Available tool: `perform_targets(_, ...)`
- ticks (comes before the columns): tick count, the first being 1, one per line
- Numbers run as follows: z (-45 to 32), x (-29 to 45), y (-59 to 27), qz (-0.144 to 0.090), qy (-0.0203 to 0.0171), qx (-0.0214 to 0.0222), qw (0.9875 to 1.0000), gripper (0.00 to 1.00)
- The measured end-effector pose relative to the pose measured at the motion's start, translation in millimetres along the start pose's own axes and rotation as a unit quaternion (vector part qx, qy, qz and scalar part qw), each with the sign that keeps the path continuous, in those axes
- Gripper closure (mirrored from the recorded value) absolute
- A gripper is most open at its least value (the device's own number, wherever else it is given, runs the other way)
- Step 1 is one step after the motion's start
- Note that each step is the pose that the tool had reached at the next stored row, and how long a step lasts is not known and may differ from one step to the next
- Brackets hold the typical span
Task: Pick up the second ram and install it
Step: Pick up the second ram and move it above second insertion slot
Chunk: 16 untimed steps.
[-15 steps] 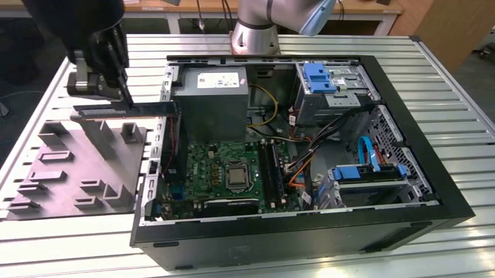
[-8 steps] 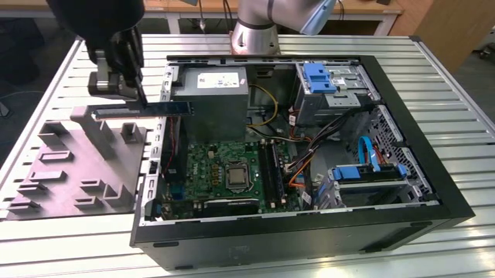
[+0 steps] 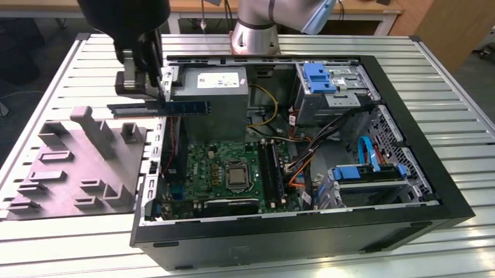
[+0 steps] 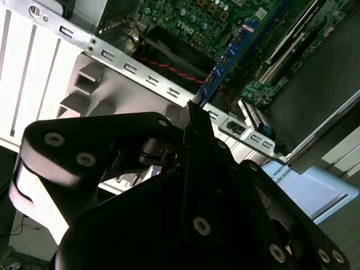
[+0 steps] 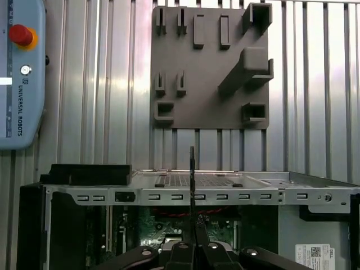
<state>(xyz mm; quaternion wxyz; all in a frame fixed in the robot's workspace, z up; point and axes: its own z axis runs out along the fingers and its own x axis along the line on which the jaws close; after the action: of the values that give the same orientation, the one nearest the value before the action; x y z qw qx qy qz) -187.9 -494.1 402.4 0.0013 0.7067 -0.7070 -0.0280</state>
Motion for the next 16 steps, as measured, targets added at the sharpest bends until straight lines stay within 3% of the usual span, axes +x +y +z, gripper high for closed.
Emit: perform_targets(16,-2.0,0.0,-50.8,0.000,0.0000,-0.0001,1.0000,0.89)
